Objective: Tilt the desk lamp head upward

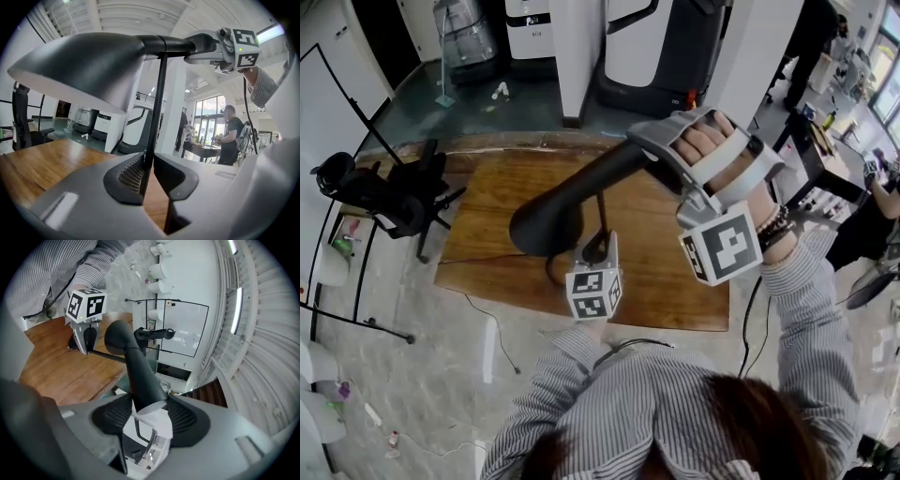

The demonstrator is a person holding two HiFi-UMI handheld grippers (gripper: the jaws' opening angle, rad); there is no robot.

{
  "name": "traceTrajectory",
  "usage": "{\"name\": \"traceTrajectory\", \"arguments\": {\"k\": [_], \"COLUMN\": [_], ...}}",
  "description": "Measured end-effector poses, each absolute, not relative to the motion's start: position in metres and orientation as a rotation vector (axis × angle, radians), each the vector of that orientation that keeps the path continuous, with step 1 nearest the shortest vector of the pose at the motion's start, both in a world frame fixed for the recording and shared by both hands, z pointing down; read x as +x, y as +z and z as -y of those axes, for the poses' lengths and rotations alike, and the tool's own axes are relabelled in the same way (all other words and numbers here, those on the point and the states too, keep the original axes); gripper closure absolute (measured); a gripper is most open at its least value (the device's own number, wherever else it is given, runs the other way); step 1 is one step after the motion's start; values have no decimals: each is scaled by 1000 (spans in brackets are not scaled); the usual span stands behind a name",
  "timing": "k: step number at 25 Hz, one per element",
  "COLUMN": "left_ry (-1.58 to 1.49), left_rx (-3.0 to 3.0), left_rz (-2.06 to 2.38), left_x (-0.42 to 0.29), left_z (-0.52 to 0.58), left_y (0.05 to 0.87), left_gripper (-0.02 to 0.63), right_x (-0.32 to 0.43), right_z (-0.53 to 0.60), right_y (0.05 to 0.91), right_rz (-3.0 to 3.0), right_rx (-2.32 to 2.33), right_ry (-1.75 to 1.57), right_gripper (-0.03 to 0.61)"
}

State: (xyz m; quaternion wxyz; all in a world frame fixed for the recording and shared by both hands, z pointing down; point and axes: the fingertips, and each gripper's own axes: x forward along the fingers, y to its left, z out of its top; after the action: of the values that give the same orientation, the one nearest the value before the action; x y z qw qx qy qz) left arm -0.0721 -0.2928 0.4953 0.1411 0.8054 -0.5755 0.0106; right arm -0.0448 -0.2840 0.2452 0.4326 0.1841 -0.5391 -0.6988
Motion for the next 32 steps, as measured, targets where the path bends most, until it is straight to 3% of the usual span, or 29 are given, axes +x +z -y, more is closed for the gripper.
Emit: {"name": "traceTrajectory", "arguments": {"k": [32], "left_ry": [23], "left_rx": [2581], "left_rz": [1378], "left_x": [-70], "left_z": [289], "left_y": [494], "left_gripper": [566], "right_x": [-16], "right_z": [272], "right_y": [301], "right_rz": [2301], "right_rx": [1022], "right_ry": [-1091], "right_gripper": [361]}}
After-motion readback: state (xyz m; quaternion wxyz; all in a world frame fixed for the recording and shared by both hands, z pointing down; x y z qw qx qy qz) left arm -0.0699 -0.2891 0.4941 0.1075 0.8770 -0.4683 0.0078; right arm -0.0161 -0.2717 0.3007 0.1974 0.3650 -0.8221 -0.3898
